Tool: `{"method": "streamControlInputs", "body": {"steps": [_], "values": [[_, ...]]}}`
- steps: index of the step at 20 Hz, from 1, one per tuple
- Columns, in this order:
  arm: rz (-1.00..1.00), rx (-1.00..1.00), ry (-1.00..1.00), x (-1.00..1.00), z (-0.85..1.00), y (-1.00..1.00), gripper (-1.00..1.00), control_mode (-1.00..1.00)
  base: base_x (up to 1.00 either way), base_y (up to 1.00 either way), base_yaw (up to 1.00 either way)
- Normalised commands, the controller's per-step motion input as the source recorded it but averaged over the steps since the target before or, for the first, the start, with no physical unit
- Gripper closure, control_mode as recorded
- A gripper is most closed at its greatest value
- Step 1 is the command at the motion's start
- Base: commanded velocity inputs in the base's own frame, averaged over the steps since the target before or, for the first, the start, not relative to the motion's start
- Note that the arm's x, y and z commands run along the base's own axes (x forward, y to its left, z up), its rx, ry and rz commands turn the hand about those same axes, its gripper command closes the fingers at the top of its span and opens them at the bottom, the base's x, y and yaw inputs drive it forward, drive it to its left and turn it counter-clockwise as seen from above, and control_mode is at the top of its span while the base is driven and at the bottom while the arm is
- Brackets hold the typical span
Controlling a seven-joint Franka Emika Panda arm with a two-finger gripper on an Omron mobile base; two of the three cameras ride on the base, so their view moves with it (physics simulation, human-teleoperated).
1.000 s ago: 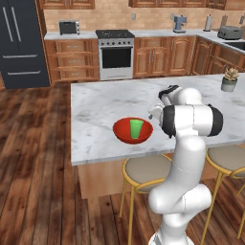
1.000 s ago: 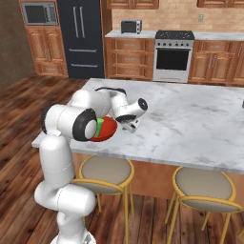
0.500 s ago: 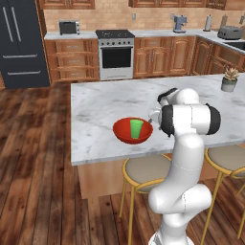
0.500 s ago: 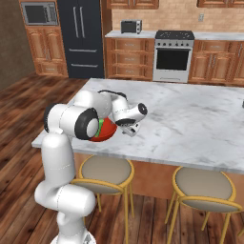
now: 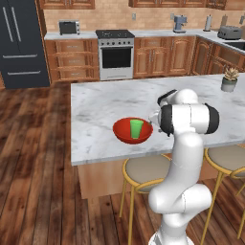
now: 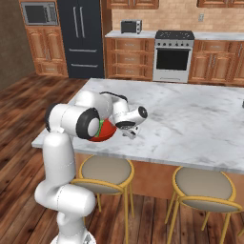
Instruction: Place the cup inside the bowl on the dining table and move the bowl to any counter.
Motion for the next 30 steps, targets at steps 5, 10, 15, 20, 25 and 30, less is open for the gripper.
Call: {"method": "streamControlInputs", "body": {"steps": [5,10,15,20,25,30], "values": [[0.0,0.0,0.0,0.0,0.0,0.0,-1.0,-1.0,0.0,0.0,0.0],[0.0,0.0,0.0,0.0,0.0,0.03,-1.0,-1.0,0.0,0.0,0.0],[0.0,0.0,0.0,0.0,0.0,0.19,-1.0,-1.0,0.0,0.0,0.0],[0.0,0.0,0.0,0.0,0.0,0.23,-1.0,-1.0,0.0,0.0,0.0],[0.0,0.0,0.0,0.0,-0.05,0.11,-1.0,-1.0,0.0,0.0,0.0],[0.0,0.0,0.0,0.0,-0.07,0.04,-1.0,-1.0,0.0,0.0,0.0]]}}
